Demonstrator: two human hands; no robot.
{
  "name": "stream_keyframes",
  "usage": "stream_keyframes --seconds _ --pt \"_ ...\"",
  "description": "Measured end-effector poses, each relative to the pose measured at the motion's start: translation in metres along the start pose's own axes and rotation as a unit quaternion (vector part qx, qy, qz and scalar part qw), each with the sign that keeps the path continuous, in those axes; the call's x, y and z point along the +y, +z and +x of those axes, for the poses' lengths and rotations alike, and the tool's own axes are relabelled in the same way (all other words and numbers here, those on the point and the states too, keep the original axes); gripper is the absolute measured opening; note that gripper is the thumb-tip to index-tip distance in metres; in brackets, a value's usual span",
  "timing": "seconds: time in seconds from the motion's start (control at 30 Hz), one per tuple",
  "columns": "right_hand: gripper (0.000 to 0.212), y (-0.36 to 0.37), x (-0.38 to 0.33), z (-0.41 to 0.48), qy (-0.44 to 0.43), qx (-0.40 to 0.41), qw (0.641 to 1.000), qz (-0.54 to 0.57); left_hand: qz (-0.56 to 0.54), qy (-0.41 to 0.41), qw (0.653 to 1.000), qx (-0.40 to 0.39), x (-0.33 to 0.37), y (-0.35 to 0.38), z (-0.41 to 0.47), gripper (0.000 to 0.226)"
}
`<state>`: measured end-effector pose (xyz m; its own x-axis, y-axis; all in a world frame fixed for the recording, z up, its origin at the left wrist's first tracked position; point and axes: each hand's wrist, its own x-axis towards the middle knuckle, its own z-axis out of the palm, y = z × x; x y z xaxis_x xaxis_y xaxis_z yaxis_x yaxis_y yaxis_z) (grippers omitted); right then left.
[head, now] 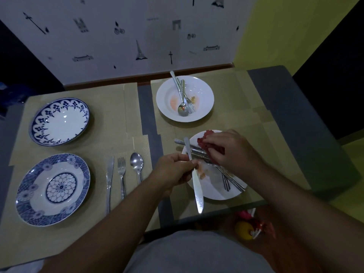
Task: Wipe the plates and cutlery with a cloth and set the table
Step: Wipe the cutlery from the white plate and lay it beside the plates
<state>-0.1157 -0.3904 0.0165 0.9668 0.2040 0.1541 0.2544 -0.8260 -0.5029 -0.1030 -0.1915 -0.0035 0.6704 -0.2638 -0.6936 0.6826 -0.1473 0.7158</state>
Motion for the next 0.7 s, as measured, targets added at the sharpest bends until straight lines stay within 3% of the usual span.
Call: stream_keyframes --seconds 0.13,0.27,0.7 --pt "0.027 0.003 -0.004 0.002 -0.083 0.011 0.996 0.005 0.013 -0.006 1.000 -0.005 0.000 0.001 0.001 0.013" --pt "0.027 0.014 0.001 0.001 -0.141 -0.037 0.989 -0.015 0.052 0.005 0.998 -0.018 -0.001 -0.001 0.001 0.015" --pt "0.027 0.004 0.006 0.012 -0.055 0.013 0.998 -0.033 0.071 -0.002 0.996 -0.045 -0.005 -0.001 -0.002 0.015"
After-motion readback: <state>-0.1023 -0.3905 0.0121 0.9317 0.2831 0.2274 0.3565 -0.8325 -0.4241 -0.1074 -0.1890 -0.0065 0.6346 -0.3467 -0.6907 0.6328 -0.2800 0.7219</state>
